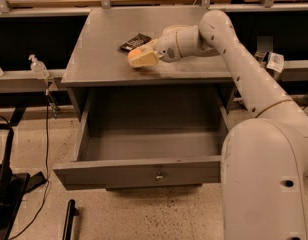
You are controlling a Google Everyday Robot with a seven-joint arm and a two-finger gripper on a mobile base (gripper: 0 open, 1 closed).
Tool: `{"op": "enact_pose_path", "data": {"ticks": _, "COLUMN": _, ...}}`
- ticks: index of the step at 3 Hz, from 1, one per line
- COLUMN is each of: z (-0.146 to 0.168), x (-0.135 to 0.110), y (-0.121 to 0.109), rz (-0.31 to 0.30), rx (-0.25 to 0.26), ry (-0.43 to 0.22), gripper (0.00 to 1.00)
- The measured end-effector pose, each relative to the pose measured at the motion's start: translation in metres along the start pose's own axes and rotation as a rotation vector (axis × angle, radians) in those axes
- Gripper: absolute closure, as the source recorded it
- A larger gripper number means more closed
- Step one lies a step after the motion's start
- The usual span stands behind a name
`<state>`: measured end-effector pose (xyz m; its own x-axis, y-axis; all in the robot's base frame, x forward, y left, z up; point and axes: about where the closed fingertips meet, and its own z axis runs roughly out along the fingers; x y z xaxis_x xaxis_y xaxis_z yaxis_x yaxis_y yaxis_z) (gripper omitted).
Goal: Place orange into top drawer
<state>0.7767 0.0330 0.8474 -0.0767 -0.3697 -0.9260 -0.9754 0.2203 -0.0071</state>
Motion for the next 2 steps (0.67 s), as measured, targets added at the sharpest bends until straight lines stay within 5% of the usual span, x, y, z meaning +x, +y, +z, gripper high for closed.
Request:
{"op": "enact_pose_path", "data": {"ticks": 1, "z": -0.017, "x": -0.006, "y": 0.001, "rz": -0.025, "rx": -0.004, "ry": -0.033, "gripper": 0.95}}
{"op": "enact_pose_path", "data": {"ticks": 2, "z": -0.074, "x": 0.008, "y": 0.011, "rz": -0.097, "rx": 0.02, "ry": -0.051, "gripper": 1.0}}
